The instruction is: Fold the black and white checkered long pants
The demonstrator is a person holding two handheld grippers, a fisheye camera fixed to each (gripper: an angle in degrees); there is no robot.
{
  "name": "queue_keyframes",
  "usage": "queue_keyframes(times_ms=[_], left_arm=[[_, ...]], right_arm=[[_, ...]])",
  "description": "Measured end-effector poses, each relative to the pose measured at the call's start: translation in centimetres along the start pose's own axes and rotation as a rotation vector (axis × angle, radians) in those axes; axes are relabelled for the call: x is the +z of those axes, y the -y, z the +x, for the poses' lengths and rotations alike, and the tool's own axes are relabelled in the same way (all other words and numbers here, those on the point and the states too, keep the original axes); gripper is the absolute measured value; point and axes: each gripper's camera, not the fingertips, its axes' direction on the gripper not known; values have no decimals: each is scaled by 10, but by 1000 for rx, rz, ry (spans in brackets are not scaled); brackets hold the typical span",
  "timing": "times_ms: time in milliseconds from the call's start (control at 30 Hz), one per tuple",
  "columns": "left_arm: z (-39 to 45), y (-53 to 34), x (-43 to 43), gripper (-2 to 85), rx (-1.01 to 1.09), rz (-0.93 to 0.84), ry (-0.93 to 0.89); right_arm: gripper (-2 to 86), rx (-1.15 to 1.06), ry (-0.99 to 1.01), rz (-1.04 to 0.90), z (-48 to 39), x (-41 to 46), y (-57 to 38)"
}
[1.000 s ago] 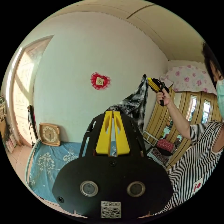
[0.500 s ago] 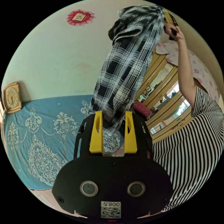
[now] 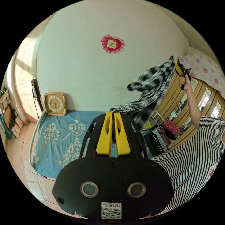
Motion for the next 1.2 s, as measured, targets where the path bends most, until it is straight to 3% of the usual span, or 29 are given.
queue_keyframes(times_ms=[67,233,367,467,633,967,1200], left_arm=[[7,18,-25,8,35,50,24],[66,82,-67,6,233,132,80],[106,121,-53,5,332,74,82],[139,144,-26,5,409,-17,106],[190,164,7,5,505,-87,132],[222,174,30,5,518,-84,195],[215,176,49,9,469,-66,132]], right_arm=[[13,44,-58,-23,16,-10,-20],[23,231,-421,-133,64,-27,-102],[49,296,-390,-24,63,-37,-145],[79,171,-261,-1,25,0,-151],[111,-78,-73,-254,-57,130,-127],[102,-309,-210,-347,-145,225,-110],[38,-364,-349,-380,-179,244,-118]])
